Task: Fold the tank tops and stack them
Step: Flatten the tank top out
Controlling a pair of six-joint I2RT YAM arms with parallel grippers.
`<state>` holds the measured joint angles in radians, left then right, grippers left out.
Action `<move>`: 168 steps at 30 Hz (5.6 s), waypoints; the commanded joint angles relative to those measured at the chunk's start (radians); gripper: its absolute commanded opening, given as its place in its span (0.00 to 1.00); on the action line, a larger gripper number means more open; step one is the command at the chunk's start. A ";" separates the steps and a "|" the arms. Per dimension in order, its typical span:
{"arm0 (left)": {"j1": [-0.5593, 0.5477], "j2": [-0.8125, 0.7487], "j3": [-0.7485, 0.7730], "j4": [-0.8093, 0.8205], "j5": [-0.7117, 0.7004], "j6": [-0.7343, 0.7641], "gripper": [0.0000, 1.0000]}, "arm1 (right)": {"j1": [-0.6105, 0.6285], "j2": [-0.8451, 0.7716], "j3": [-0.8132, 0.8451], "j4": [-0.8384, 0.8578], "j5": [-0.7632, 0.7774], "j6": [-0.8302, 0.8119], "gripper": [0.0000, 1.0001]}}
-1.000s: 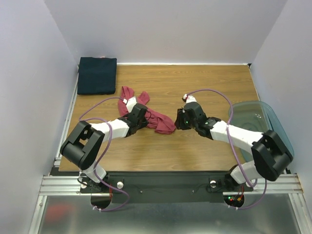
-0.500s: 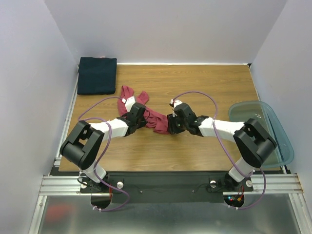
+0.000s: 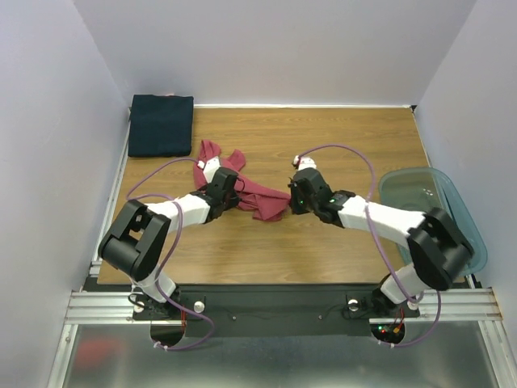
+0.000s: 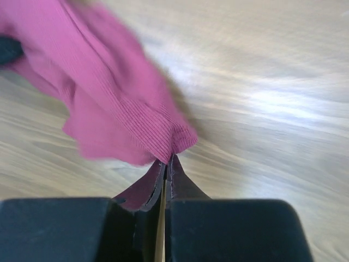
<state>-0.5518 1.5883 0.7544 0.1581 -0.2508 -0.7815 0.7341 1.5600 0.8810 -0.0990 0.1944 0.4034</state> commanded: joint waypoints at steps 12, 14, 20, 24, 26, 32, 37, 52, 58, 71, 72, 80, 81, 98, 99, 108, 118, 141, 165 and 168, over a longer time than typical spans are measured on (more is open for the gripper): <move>0.069 0.047 0.330 -0.156 -0.088 0.145 0.00 | 0.005 -0.429 0.056 -0.332 0.256 0.164 0.00; 0.070 0.102 0.431 -0.224 -0.100 0.168 0.00 | 0.005 -0.477 0.041 -0.370 0.305 0.192 0.00; 0.070 0.281 0.701 -0.328 -0.088 0.258 0.00 | 0.005 -0.586 -0.004 -0.438 0.451 0.264 0.00; 0.067 0.369 0.813 -0.324 -0.024 0.301 0.00 | 0.005 -0.594 0.004 -0.465 0.499 0.287 0.00; 0.062 0.387 0.845 -0.316 0.002 0.309 0.00 | 0.005 -0.586 0.021 -0.469 0.516 0.282 0.00; 0.064 0.348 0.817 -0.298 0.044 0.294 0.00 | 0.005 -0.434 0.169 -0.469 0.516 0.224 0.00; 0.064 0.156 0.599 -0.168 0.137 0.220 0.40 | 0.004 -0.253 0.382 -0.463 0.542 0.155 0.00; -0.164 -0.246 0.076 -0.061 0.072 -0.059 0.56 | -0.081 0.161 0.771 -0.439 0.392 0.041 0.00; -0.301 -0.283 -0.006 -0.048 -0.068 -0.157 0.56 | -0.119 0.195 0.828 -0.430 0.214 0.034 0.00; -0.145 -0.786 0.091 -0.546 -0.495 -0.225 0.58 | 0.264 0.127 0.488 -0.171 0.070 0.115 0.00; -0.110 -0.801 0.085 -0.540 -0.460 -0.199 0.58 | 0.328 0.144 0.468 -0.151 0.066 0.123 0.00; 0.039 -0.786 0.031 -0.506 -0.257 -0.073 0.58 | 0.465 0.218 0.455 -0.120 0.158 0.100 0.47; 0.041 -0.780 0.005 -0.491 -0.231 -0.073 0.58 | 0.467 0.165 0.443 -0.120 0.175 0.100 0.54; -0.129 -0.812 -0.286 -0.446 0.027 -0.192 0.39 | 0.068 -0.285 -0.020 -0.223 0.152 0.241 0.51; -0.195 -0.801 -0.288 -0.463 0.012 -0.209 0.39 | 0.068 -0.259 -0.027 -0.220 0.145 0.244 0.50; -0.365 -0.763 -0.276 -0.580 -0.107 -0.323 0.40 | 0.062 -0.135 -0.088 -0.140 0.079 0.264 0.47; -0.425 -0.639 -0.251 -0.612 -0.160 -0.334 0.41 | 0.062 -0.020 -0.112 -0.064 0.023 0.301 0.33; -0.454 -0.396 -0.153 -0.586 -0.298 -0.271 0.45 | 0.047 -0.021 -0.131 -0.061 0.050 0.298 0.00; -0.425 -0.545 0.089 -0.698 -0.329 -0.104 0.00 | -0.137 -0.303 -0.104 -0.152 0.050 0.232 0.00; -0.386 -0.625 0.205 -0.695 -0.295 -0.024 0.00 | -0.212 -0.369 0.005 -0.232 0.057 0.198 0.00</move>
<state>-0.9756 1.0603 0.8124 -0.5209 -0.5381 -0.9195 0.5953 1.2747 0.7635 -0.2649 0.2291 0.6537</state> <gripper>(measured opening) 0.026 0.066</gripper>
